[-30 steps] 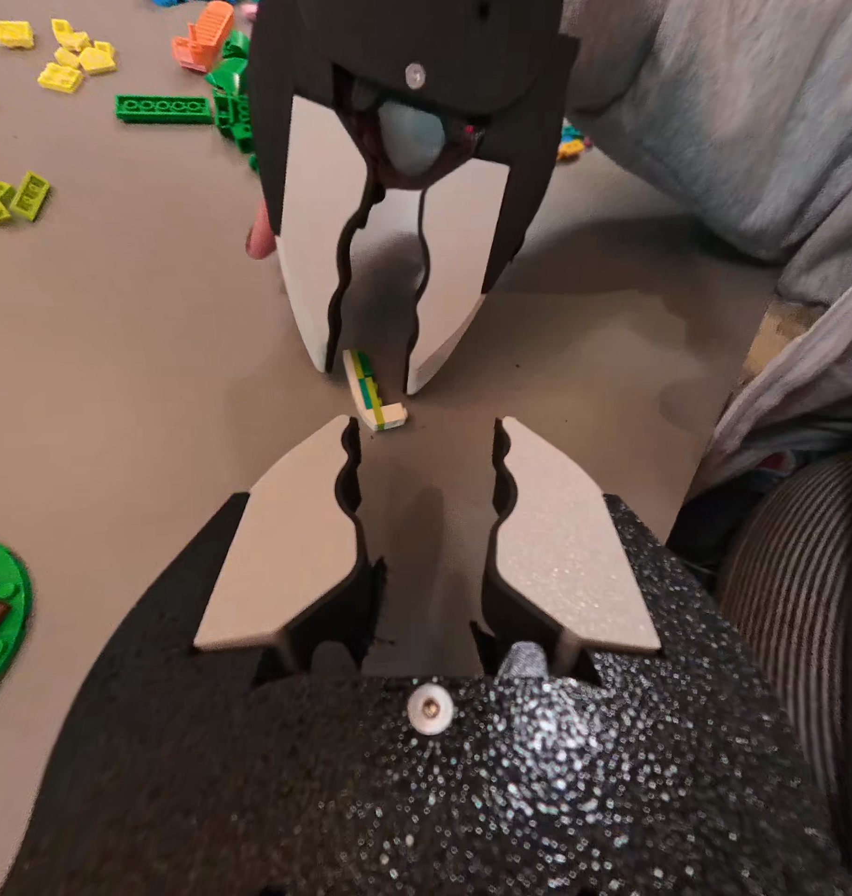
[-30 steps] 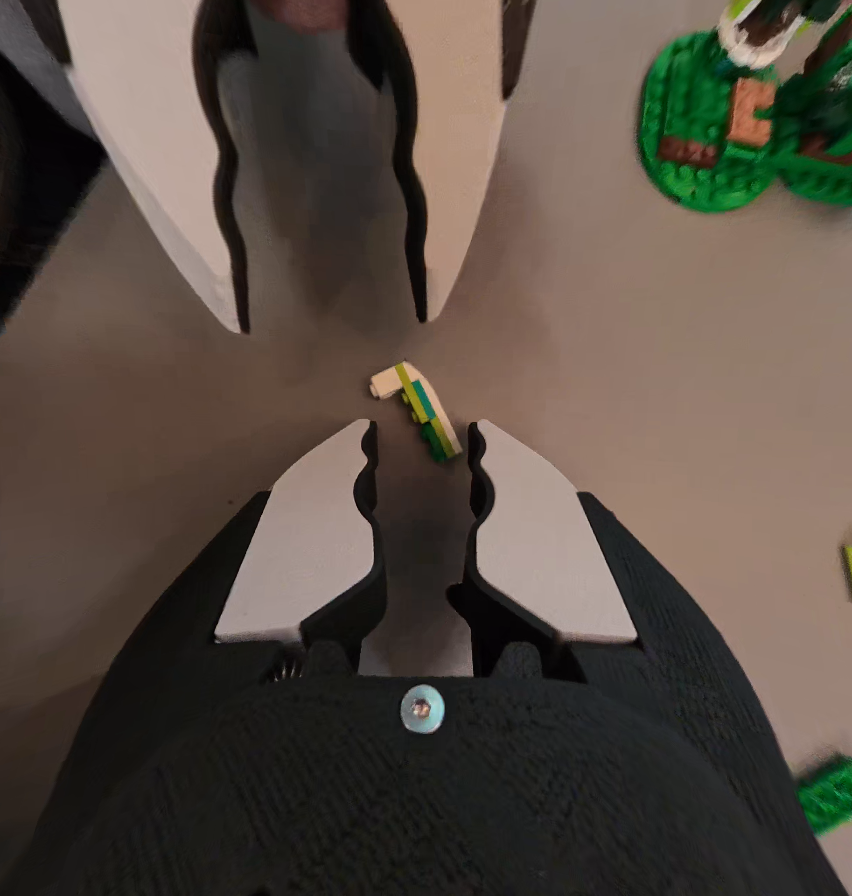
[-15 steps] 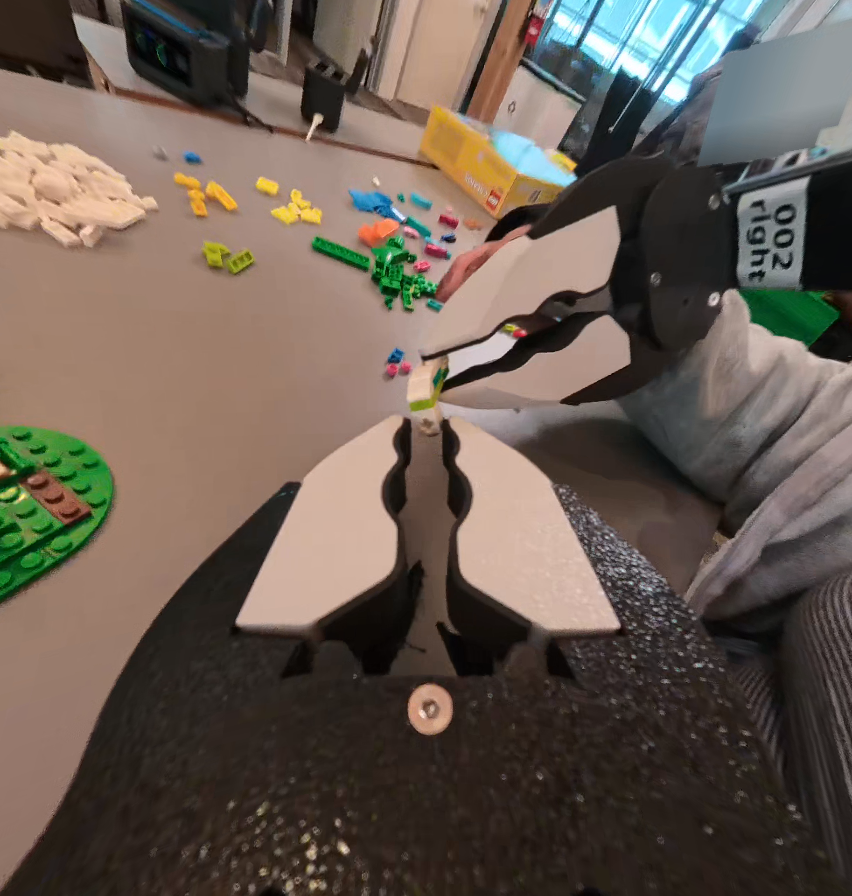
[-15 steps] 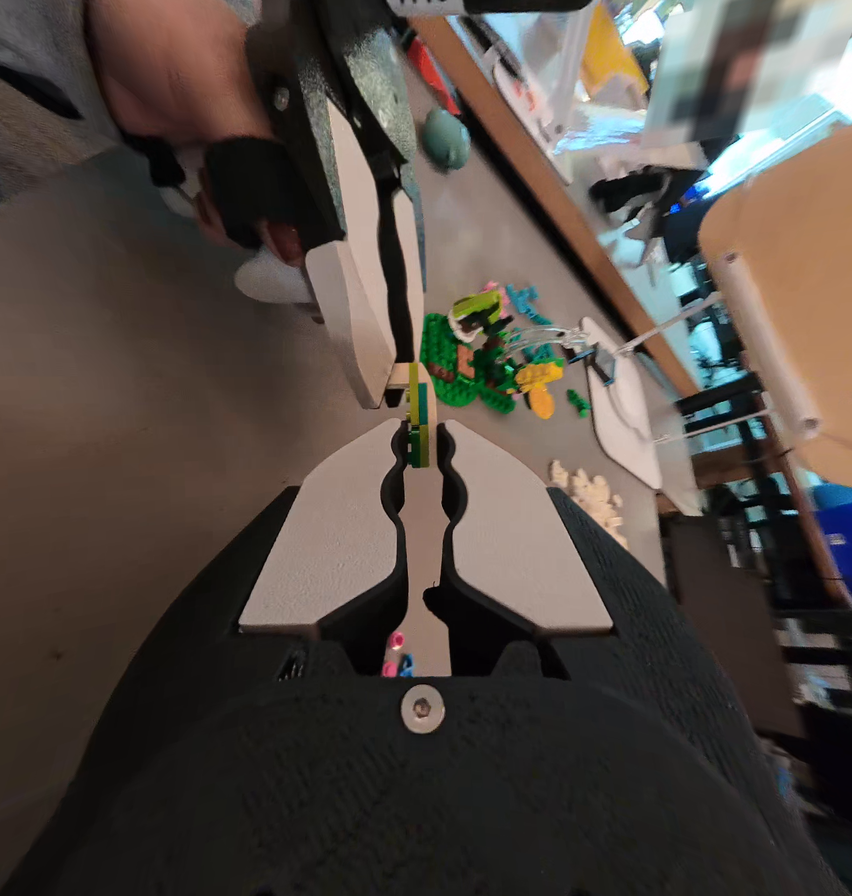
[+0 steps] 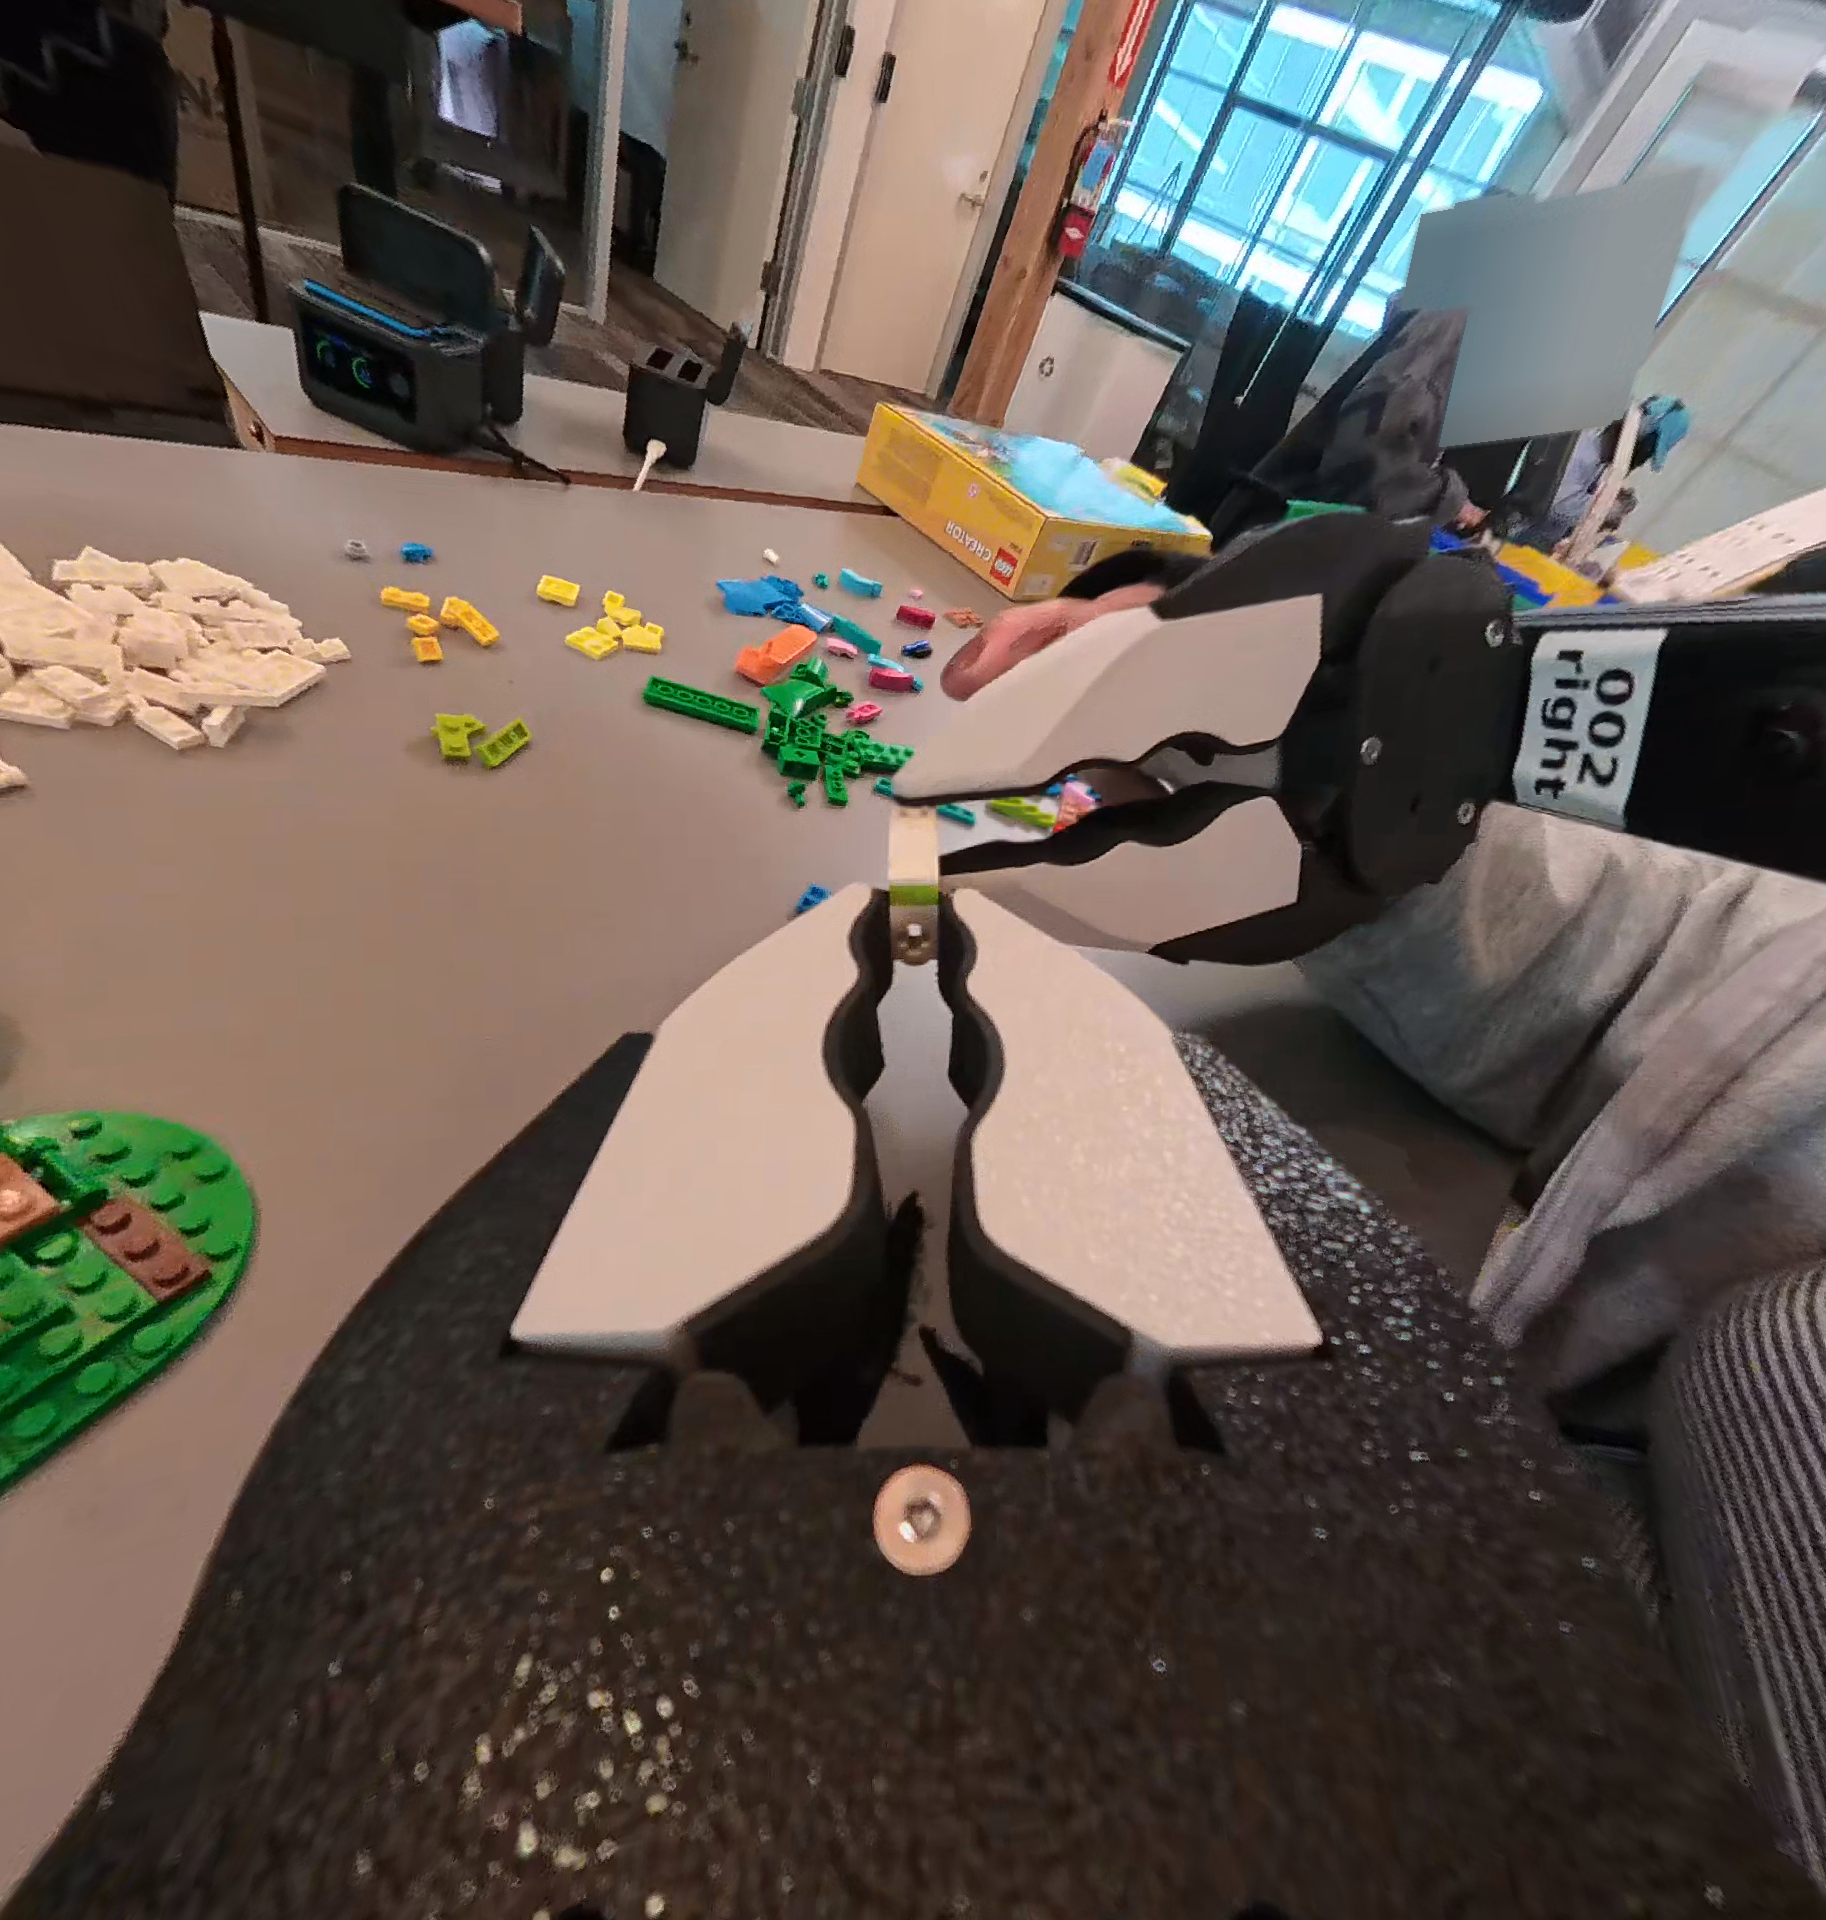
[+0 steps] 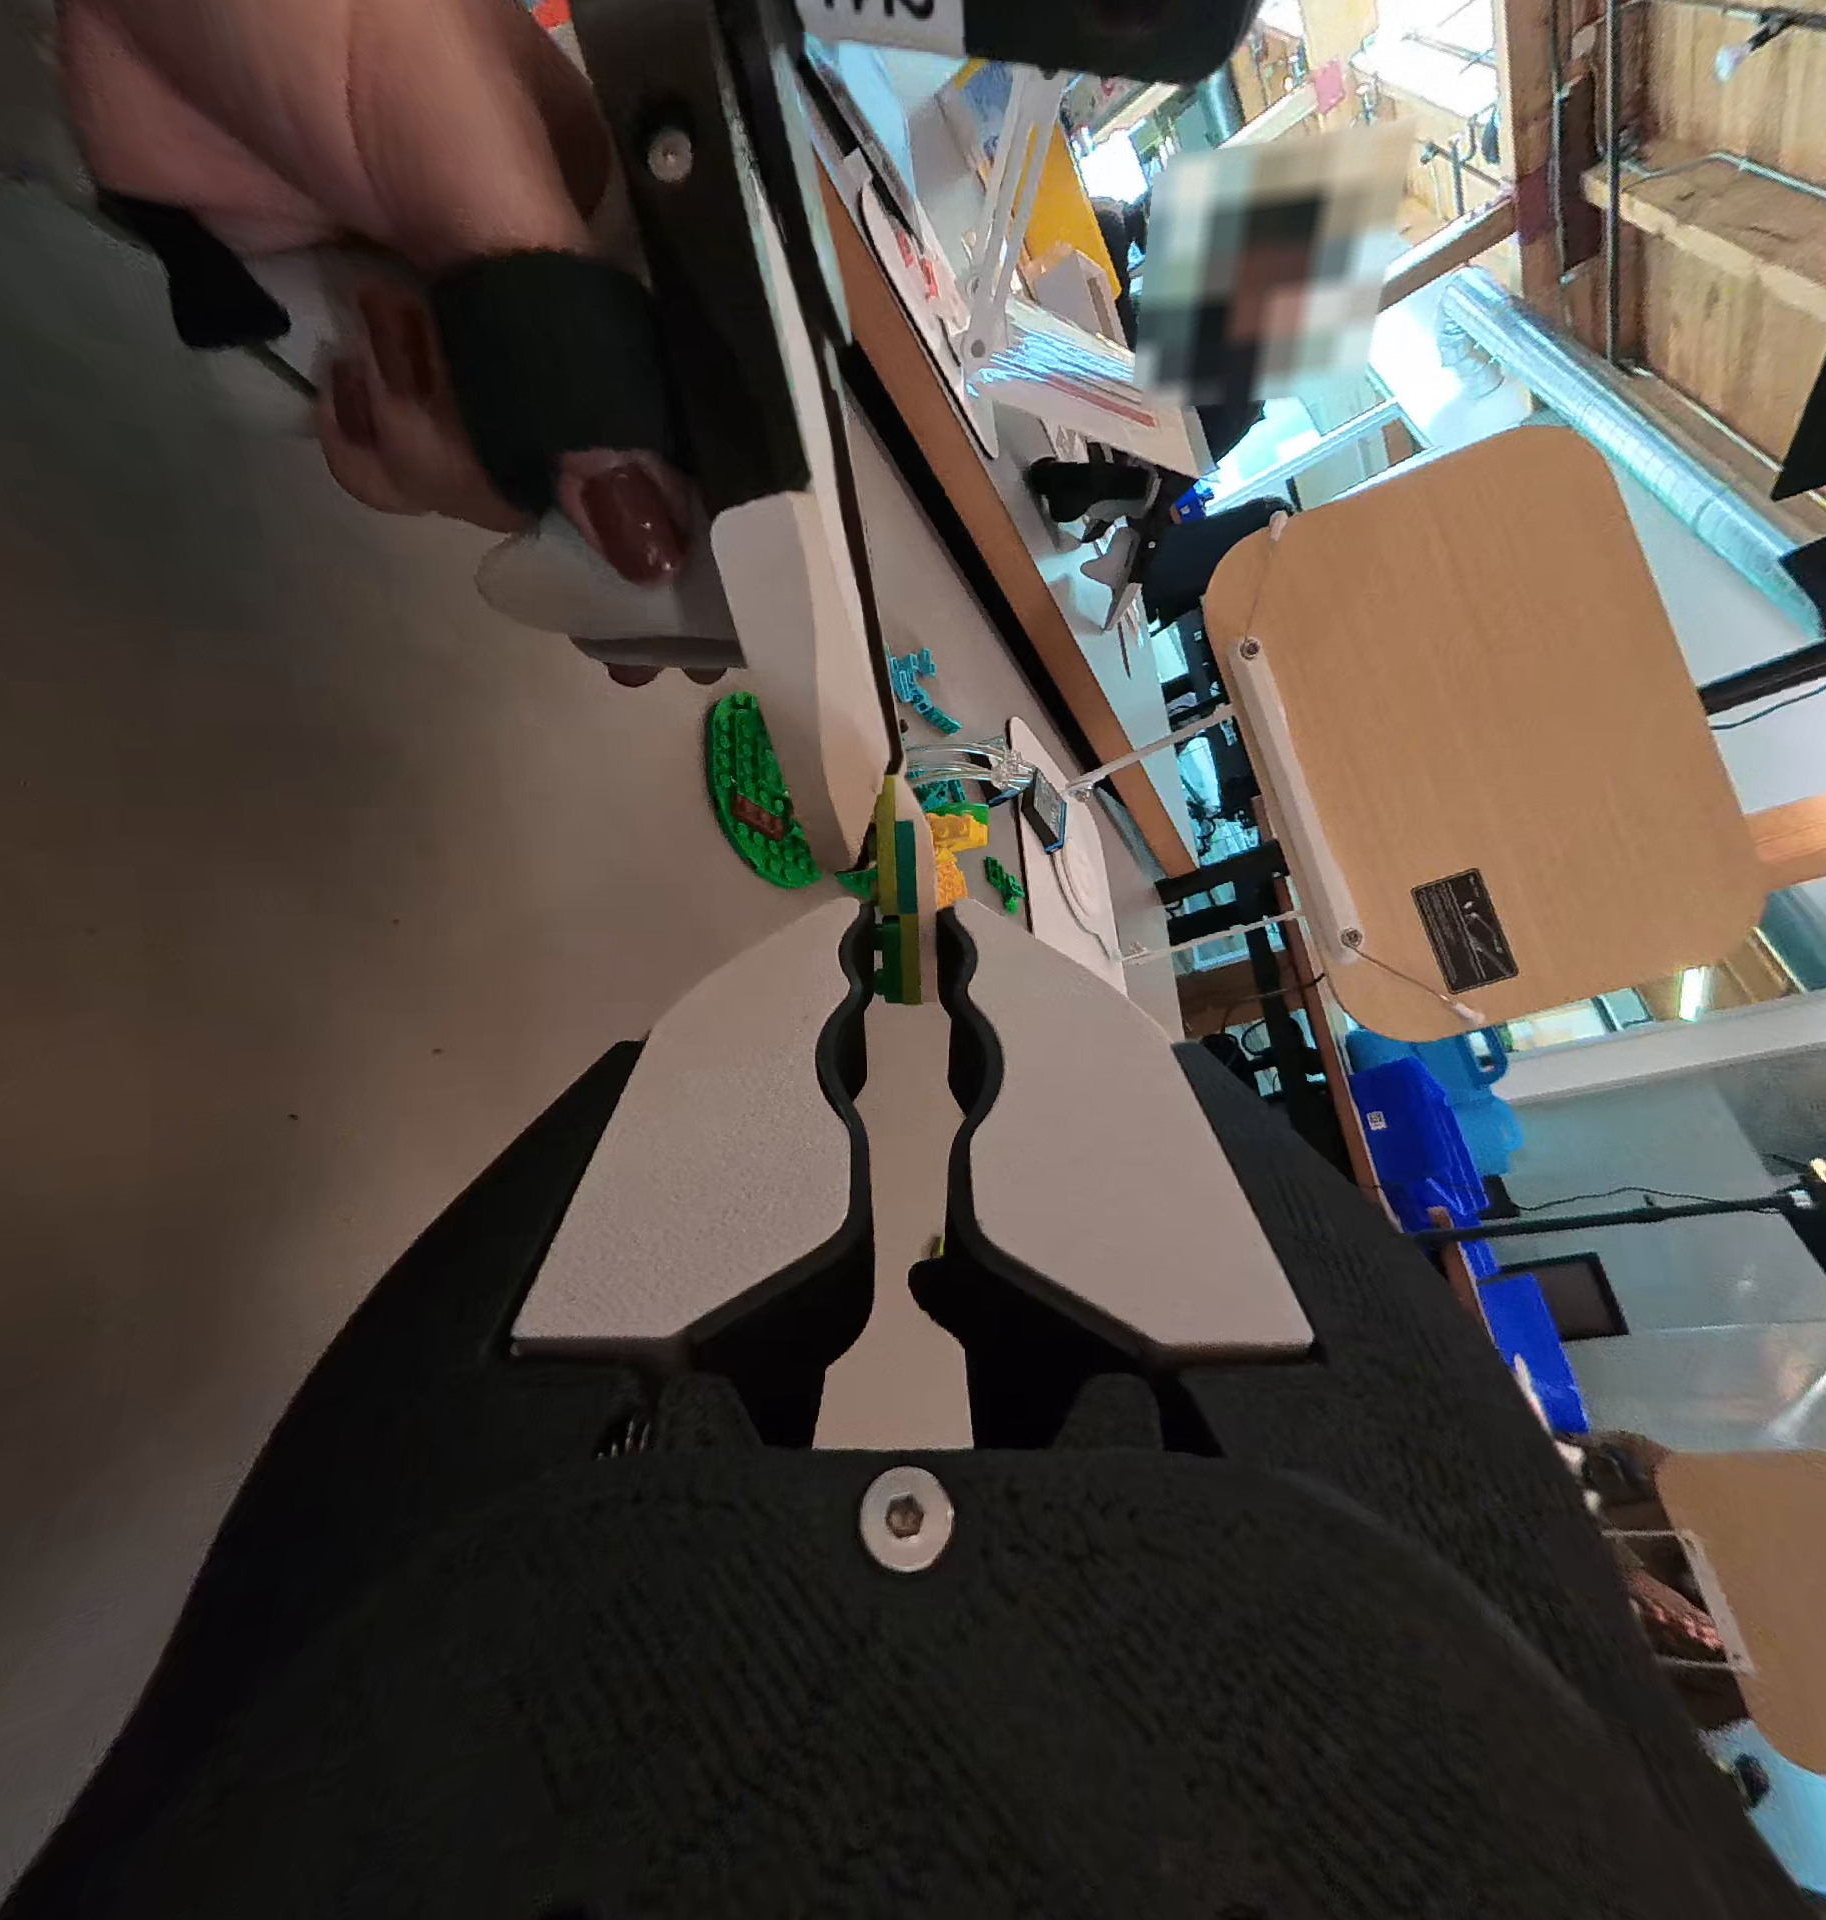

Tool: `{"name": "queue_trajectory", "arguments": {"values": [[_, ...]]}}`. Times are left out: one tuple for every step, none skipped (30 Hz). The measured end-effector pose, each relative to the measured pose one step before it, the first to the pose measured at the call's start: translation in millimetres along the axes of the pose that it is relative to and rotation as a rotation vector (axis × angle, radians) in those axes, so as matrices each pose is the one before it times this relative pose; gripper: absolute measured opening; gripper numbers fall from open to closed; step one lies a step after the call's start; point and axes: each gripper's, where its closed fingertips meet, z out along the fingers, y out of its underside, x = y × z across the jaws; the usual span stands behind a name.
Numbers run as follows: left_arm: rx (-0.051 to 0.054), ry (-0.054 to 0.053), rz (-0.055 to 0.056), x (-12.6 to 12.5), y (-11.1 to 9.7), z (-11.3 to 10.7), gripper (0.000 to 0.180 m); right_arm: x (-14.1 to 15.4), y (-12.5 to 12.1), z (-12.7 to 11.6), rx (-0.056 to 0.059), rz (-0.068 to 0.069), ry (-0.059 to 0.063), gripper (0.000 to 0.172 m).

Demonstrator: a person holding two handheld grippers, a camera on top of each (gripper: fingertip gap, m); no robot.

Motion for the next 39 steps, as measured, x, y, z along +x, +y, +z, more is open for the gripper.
{"name": "queue_trajectory", "arguments": {"values": [[-0.0042, -0.004, 0.0084, -0.05, -1.5, -0.04, 0.008, 1.2, -0.03, 0.36, -0.0002, 0.0006, 0.0155, 0.01], [-0.0013, 0.0113, 0.0044, 1.67, -1.95, 0.04, 0.008, 1.25, -0.55, 0.3, 0.0001, -0.0125, 0.0194, 0.01], [-0.0012, 0.0111, -0.0018, 1.83, -1.72, 0.53, 0.008, 0.79, -0.79, 0.62, -0.0036, -0.0227, 0.0185, 0.015], [-0.0064, 0.0142, 0.004, 2.46, -0.83, 0.89, 0.008, 0.2, -1.18, 0.87, -0.0055, -0.0264, 0.0152, 0.02], [-0.0091, 0.0145, 0.0029, 2.63, -0.63, 0.97, 0.008, 0.29, -0.92, 0.78, -0.0064, -0.0272, 0.0142, 0.021], [-0.0062, 0.003, 0.0141, -0.07, -1.26, -0.52, 0.008, 1.61, 0.24, 0.37, -0.0106, -0.0275, 0.0203, 0.018], [-0.0261, 0.0177, 0.0262, 1.51, 1.52, 0.1, 0.008, 2.98, 0.83, -0.31, -0.0077, -0.0077, 0.0197, 0.01], [-0.0215, 0.0129, 0.0336, 1.0, 1.41, -0.17, 0.009, -1.61, -0.32, -0.85, 0.003, 0.048, -0.036, 0.01], [-0.0089, 0.0229, 0.0292, 2.79, -0.69, -0.4, 0.009, -2.08, -0.52, -1.38, 0.0093, 0.1065, -0.0592, 0.01], [-0.0102, 0.0261, 0.0355, 3.06, -1.99, -1.22, 0.008, -0.8, -1.78, -2.52, 0.0325, 0.1271, -0.0592, 0.011], [-0.0137, 0.005, 0.0364, -0.24, -2.25, -1.57, 0.008, 1.12, -2.84, -3.77, 0.0496, 0.1508, -0.0576, 0.01], [-0.0125, 0.0036, 0.0334, -1.15, -2.98, -1.75, 0.008, 2.5, -4.05, -5.43, 0.0578, 0.1491, -0.0578, 0.01], [-0.0082, 0.0007, 0.0217, -2.66, -4.64, -2.0, 0.008, 5.25, -3.77, -6.69, 0.0497, 0.1153, -0.0371, 0.01], [-0.0021, -0.0193, 0.0165, -6.78, -7.08, -2.21, 0.008, 8.88, -2.4, -6.94, 0.0333, 0.0625, 0.0034, 0.01], [-0.01, -0.0517, 0.0254, -13.46, -8.25, -1.85, 0.008, 10.76, 1.58, -5.88, -0.0052, 0.017, 0.0284, 0.01], [-0.0215, -0.0807, 0.0364, -20.22, -9.05, -0.57, 0.008, 10.57, 5.22, -4.29, -0.0375, -0.0125, 0.0396, 0.01], [-0.0388, -0.0838, 0.0382, -23.65, -8.45, 2.94, 0.008, 9.17, 5.53, -2.84, -0.0432, -0.0277, 0.0437, 0.01], [-0.06, -0.0616, 0.0422, -23.31, -5.98, 8.15, 0.008, 6.7, 3.84, -1.57, -0.0327, -0.0339, 0.0396, 0.01], [-0.088, -0.0413, 0.0374, -22.49, -0.97, 13.35, 0.008, 3.65, 3.76, -0.24, -0.0327, -0.0307, 0.0269, 0.01], [-0.1101, -0.0189, 0.0219, -20.33, 3.93, 18.11, 0.008, 2.09, 4.53, 0.79, -0.0392, -0.0272, 0.02, 0.01], [-0.1068, 0.0034, 0.0076, -17.16, 5.1, 21.44, 0.008, 1.56, 4.6, 1.33, -0.0375, -0.0303, 0.022, 0.01], [-0.082, 0.0214, -0.0171, -13.74, 2.91, 22.38, 0.008, 0.71, 4.2, 1.53, -0.0312, -0.0336, 0.0206, 0.01], [-0.0646, 0.0295, -0.0232, -11.06, 1.48, 21.18, 0.008, -0.6, 3.94, 1.6, -0.0257, -0.0317, 0.0142, 0.01], [-0.0424, 0.0209, -0.0234, -10.04, -0.01, 18.34, 0.008, -1.24, 3.87, 1.83, -0.024, -0.0279, 0.0087, 0.01], [-0.0321, 0.0057, -0.0268, -9.7, 0.23, 14.82, 0.008, -1.06, 3.83, 1.72, -0.0217, -0.0275, 0.0086, 0.01], [-0.0245, 0.0115, -0.0233, -6.1, 0.42, 11.97, 0.009, -0.26, 4.04, 1.69, -0.0219, -0.0277, 0.0116, 0.01], [-0.0247, 0.0041, -0.0248, -5.05, 1.41, 9.73, 0.011, 0.41, 4.25, 1.29, -0.0224, -0.0247, 0.0115, 0.01], [-0.0284, 0.0113, -0.0221, -2.54, 2.47, 8.46, 0.013, 0.36, 3.67, 1.2, -0.0166, -0.0172, 0.0075, 0.01], [-0.0301, 0.0079, -0.0233, -1.84, 3.32, 7.31, 0.018, 0.02, 2.66, 1.02, -0.0086, -0.0075, 0.0016, 0.01], [-0.0311, -0.004, -0.0197, -2.77, 3.68, 6.14, 0.024, -0.06, 2.29, 1.07, -0.0046, -0.0003, -0.002, 0.011], [-0.0236, 0.0001, -0.0123, -1.81, 3.12, 5.39, 0.029, 0.14, 2.37, 0.97, -0.0039, 0.002, -0.0023, 0.011], [-0.0194, -0.0001, -0.0156, -1.6, 2.76, 4.38, 0.032, 0.32, 2.44, 0.78, -0.0027, 0.0035, -0.0018, 0.011], [-0.0114, -0.0038, -0.0147, -1.82, 1.47, 2.57, 0.038, 0.89, 2.05, 0.7, -0.0011, 0.0063, 0.0017, 0.01], [0.0006, -0.0127, -0.0133, -2.1, -0.56, -0.44, 0.042, 1.87, 1.58, 0.34, -0.0001, 0.0079, 0.0074, 0.011], [0.0202, -0.0031, -0.0067, 1.4, -4.06, -4.42, 0.045, 3.0, 1.05, -0.17, 0.0017, 0.0059, 0.0142, 0.011], [0.0591, 0.0188, -0.009, 7.8, -9.07, -9.42, 0.049, 4.67, 0.16, -0.76, 0.004, 0.0027, 0.0258, 0.011], [0.0991, 0.0488, -0.0211, 15.7, -13.94, -13.74, 0.053, 7.59, -0.61, -1.26, 0.0064, 0.0033, 0.0428, 0.011], [0.1285, 0.0819, -0.0197, 24.16, -16.73, -16.54, 0.053, 8.58, -1.06, -1.41, 0.0073, 0.0056, 0.0467, 0.011], [0.1325, 0.1047, -0.0085, 30.88, -15.99, -16.41, 0.054, 8.34, -0.93, -1.55, 0.0068, 0.0103, 0.0425, 0.01]]}}
